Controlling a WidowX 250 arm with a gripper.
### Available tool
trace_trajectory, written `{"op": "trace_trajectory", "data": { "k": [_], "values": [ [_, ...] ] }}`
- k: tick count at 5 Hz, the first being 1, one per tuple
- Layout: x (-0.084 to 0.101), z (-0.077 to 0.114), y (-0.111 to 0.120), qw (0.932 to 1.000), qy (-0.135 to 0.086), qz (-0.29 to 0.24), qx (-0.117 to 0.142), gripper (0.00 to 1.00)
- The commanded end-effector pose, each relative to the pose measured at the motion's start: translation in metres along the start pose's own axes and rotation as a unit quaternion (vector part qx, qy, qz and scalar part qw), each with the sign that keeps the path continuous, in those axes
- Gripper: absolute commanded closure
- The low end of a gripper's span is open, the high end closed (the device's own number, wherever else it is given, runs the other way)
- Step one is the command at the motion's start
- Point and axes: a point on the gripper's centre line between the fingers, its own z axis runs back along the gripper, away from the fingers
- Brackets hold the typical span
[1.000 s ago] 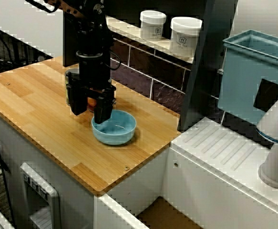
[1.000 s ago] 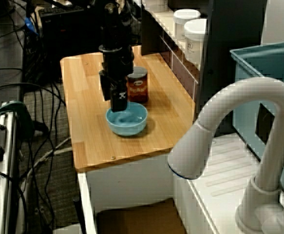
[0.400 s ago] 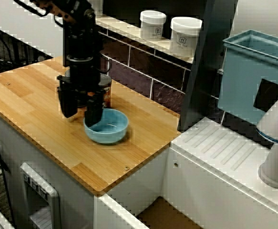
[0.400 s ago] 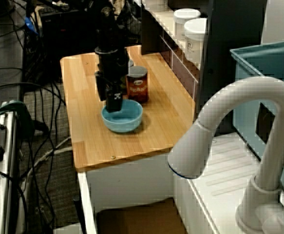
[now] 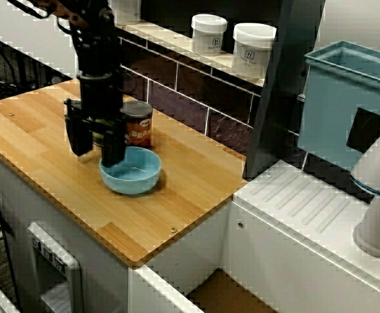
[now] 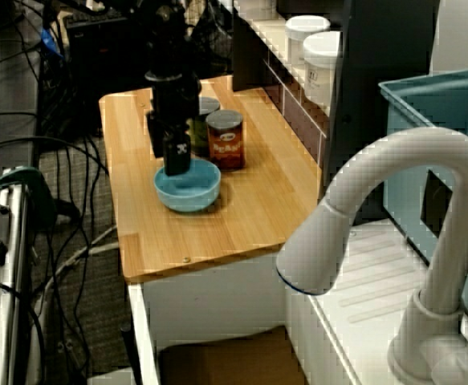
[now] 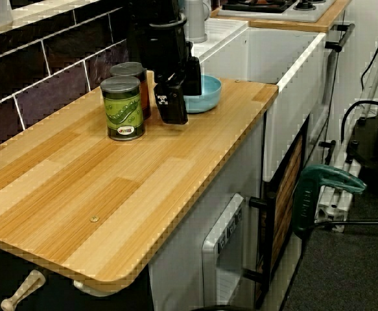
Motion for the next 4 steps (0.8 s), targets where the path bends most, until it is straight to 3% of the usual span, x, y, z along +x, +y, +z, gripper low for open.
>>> {"op": "trace_trajectory", "data": {
  "k": [1,4],
  "values": [
    [0.007,0.024,0.046,0.9991,-0.038,0.018,0.0,0.0],
    [-0.003,0.021,0.104,0.9975,-0.054,0.045,0.003,0.0]
  ]
}}
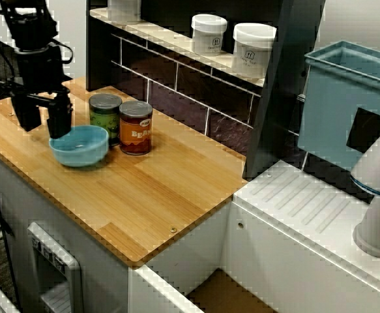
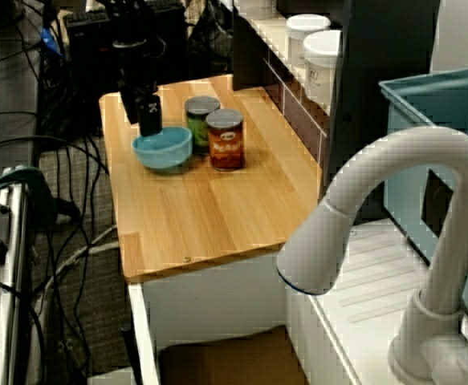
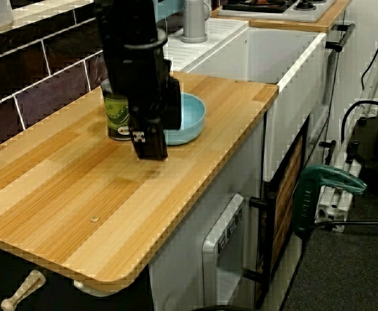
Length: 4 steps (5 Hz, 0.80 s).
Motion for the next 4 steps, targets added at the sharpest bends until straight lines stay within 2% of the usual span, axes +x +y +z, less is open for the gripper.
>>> {"op": "trace_trajectory", "data": {
  "k": [1,2,4],
  "values": [
    [0.005,0.006,0.032,0.9997,-0.024,0.01,0.006,0.0],
    [0.003,0.01,0.041,0.9996,-0.022,0.015,-0.005,0.0],
    [0.013,0.025,0.057,0.9991,-0.026,0.03,-0.018,0.0]
  ]
}}
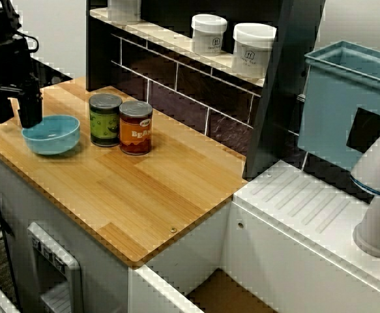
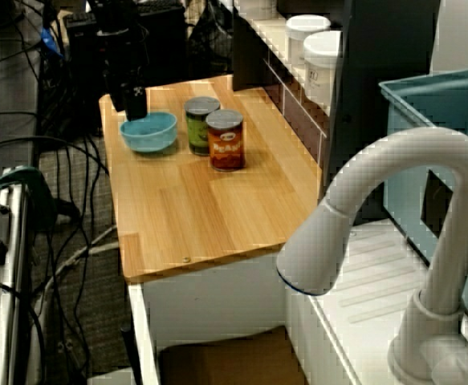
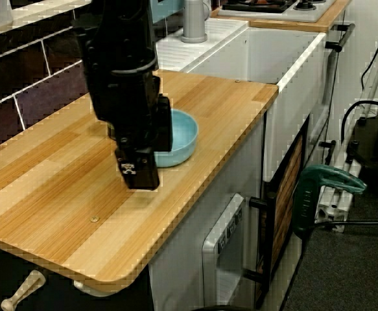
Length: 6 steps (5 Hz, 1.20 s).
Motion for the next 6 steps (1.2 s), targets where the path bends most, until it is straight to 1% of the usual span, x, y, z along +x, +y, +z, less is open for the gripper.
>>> {"op": "trace_trajectory", "data": {
  "k": [1,2,3,4,5,6],
  "values": [
    [0.021,0.028,0.018,0.9996,-0.027,0.012,-0.002,0.0],
    [0.028,0.032,0.03,0.999,-0.035,0.027,-0.005,0.0],
    [0.031,0.033,0.034,0.9991,-0.031,0.024,-0.016,0.0],
    [0.039,0.042,0.027,0.9995,-0.028,-0.001,-0.015,0.0],
    [0.033,0.035,0.01,0.9991,-0.031,-0.028,-0.001,0.0],
    [0.028,0.034,-0.002,0.9988,-0.029,-0.038,0.003,0.0]
  ]
}}
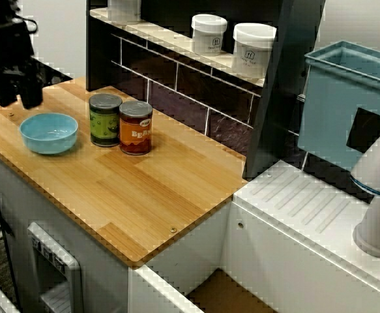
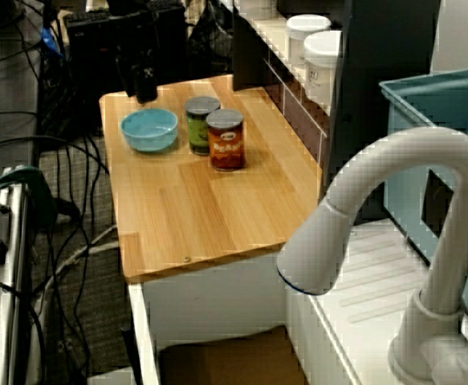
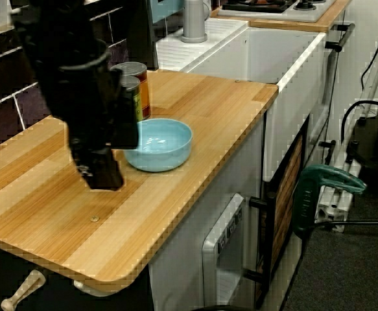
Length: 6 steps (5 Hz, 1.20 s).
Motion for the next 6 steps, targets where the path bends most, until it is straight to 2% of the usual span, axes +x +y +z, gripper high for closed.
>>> {"op": "trace_trajectory", "data": {
  "k": [1,3,4,6],
  "values": [
    [-0.002,0.02,-0.024,0.9987,-0.032,-0.029,0.028,0.0],
    [-0.01,0.012,-0.035,0.9982,-0.034,-0.034,0.037,0.0],
    [-0.01,0.006,-0.032,0.9981,-0.032,-0.031,0.043,0.0],
    [0.004,-0.005,-0.012,0.9976,-0.025,-0.014,0.063,0.0]
  ]
}}
